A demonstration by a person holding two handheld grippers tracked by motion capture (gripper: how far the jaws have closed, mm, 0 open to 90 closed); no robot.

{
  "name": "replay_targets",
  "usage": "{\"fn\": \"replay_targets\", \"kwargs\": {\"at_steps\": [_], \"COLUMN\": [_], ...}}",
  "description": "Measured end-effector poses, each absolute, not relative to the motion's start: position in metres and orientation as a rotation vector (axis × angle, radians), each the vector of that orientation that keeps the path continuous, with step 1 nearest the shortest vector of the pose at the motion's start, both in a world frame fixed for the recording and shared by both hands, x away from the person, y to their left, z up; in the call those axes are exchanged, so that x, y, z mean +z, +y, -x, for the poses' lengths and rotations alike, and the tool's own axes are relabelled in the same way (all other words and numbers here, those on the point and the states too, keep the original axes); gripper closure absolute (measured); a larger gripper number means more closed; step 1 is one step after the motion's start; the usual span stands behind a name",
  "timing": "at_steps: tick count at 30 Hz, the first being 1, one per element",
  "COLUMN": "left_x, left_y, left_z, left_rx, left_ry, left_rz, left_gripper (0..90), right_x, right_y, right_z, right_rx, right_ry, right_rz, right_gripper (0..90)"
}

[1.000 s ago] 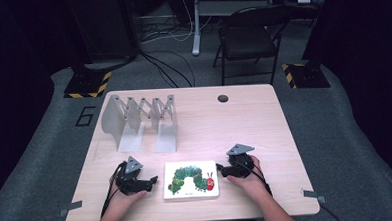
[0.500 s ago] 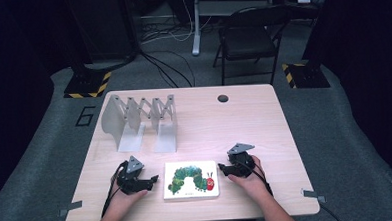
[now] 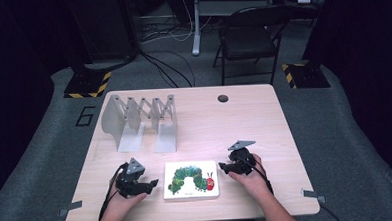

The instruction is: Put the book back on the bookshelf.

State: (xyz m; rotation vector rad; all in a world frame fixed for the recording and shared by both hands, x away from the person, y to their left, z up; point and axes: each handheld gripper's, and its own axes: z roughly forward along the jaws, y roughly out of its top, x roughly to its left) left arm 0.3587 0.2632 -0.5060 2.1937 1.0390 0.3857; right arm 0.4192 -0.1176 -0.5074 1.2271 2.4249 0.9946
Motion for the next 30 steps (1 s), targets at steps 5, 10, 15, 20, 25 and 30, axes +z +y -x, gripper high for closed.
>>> {"fn": "replay_targets", "kwargs": {"at_steps": [5, 10, 15, 20, 25, 30], "left_x": [-0.5, -0.485, -0.479, -0.476, -0.474, -0.475], "left_y": [0.257, 0.249, 0.242, 0.234, 0.23, 0.226], "left_z": [-0.349, -0.342, -0.337, -0.329, -0.326, -0.324], "left_rx": [0.329, 0.313, 0.305, 0.291, 0.278, 0.279], "left_ry": [1.035, 1.01, 0.986, 0.957, 0.955, 0.939], "left_rz": [-2.193, -2.207, -2.225, -2.251, -2.223, -2.238], "left_gripper": [29.6, 28.6, 26.9, 27.1, 27.6, 27.8], "right_x": [-0.501, -0.485, -0.47, -0.458, -0.451, -0.452], "right_y": [-0.117, -0.115, -0.11, -0.1, -0.091, -0.084], "right_z": [-0.418, -0.419, -0.424, -0.43, -0.436, -0.445], "right_rx": [0.992, 1.001, 0.954, 0.955, 0.944, 0.925], "right_ry": [2.456, 2.496, 2.506, 2.517, 2.549, 2.626], "right_rz": [-1.244, -1.248, -1.201, -1.198, -1.176, -1.162], "right_gripper": [47.2, 47.2, 47.2, 47.2, 48.4, 49.6]}}
